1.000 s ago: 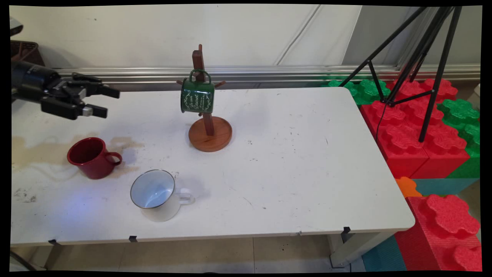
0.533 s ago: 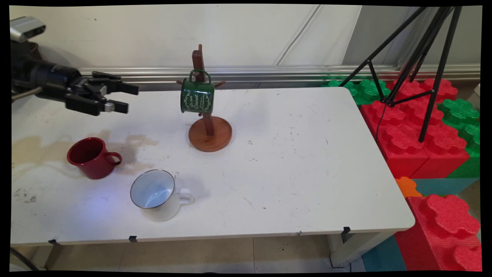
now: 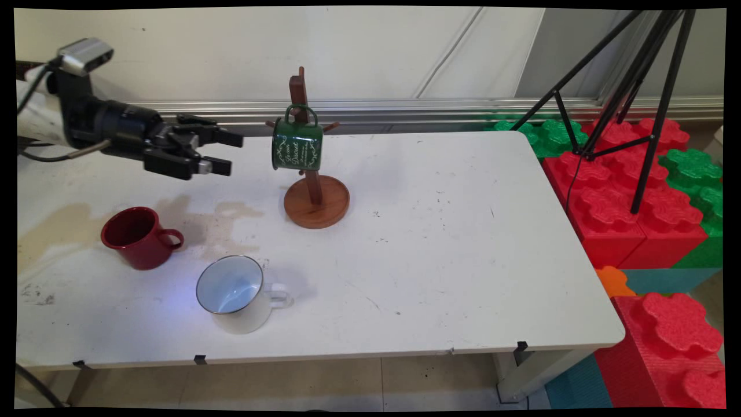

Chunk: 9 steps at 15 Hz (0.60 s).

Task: Pick up the green mug from the rack

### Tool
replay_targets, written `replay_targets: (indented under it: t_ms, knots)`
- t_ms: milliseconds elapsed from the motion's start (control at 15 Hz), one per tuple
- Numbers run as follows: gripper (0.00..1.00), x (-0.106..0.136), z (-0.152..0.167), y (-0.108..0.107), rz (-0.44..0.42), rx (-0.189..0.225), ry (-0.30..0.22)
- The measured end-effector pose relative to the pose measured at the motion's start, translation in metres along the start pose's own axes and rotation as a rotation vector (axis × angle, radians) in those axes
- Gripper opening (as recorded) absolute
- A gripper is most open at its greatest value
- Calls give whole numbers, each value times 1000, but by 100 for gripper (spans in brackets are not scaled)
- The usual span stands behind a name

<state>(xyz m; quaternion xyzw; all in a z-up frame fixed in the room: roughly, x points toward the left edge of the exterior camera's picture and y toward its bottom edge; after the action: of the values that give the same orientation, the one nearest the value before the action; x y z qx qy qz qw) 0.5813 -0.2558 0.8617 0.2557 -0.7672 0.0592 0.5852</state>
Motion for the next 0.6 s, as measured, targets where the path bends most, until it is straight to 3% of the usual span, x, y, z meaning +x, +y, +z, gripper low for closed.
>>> replay_targets:
  t_ms: [600]
  knots:
    - [100,-6,47,-15,18,-4,7]
